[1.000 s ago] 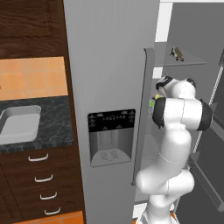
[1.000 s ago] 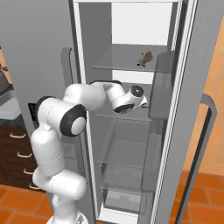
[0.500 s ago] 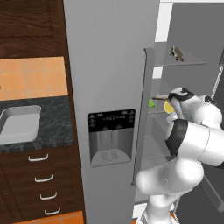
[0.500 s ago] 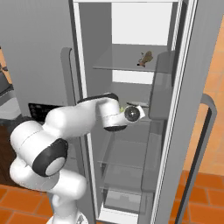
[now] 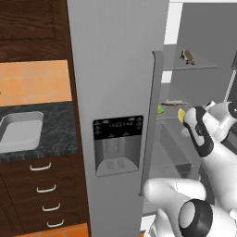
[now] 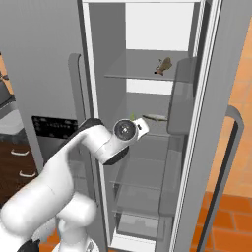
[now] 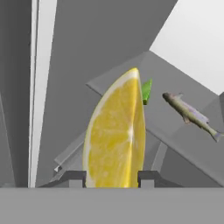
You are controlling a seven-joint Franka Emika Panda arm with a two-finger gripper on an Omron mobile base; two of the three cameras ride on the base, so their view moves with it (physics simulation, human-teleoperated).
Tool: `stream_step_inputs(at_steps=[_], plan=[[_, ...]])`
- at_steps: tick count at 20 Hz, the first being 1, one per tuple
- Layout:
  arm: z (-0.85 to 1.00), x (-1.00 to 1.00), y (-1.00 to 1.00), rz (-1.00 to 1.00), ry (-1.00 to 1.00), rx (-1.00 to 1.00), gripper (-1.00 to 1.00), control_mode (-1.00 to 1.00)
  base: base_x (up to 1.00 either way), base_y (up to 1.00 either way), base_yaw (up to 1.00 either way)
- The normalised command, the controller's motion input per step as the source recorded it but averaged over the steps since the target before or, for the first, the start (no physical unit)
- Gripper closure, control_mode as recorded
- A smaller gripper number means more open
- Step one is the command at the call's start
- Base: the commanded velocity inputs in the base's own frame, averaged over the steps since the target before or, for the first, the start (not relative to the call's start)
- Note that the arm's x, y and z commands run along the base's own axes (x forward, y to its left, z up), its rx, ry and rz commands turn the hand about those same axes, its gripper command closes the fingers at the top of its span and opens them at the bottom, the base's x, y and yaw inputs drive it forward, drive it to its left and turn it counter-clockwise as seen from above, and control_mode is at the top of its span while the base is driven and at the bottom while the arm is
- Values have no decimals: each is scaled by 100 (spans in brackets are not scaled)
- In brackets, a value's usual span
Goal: Place one lemon wedge and one fish in each tupperware on the nearby counter, to pack two identical lunches.
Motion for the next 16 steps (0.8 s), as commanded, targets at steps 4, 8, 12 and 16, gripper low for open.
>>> stream_step_inputs(at_steps=[4,8,12,16], plan=[[40,-100,16,5,0,-5,100,-100,0,0,0],[22,-100,19,4,0,-6,100,-100,0,0,0],[2,-50,15,2,0,-6,100,100,-50,24,3],[0,0,0,0,0,0,100,100,-100,82,11]])
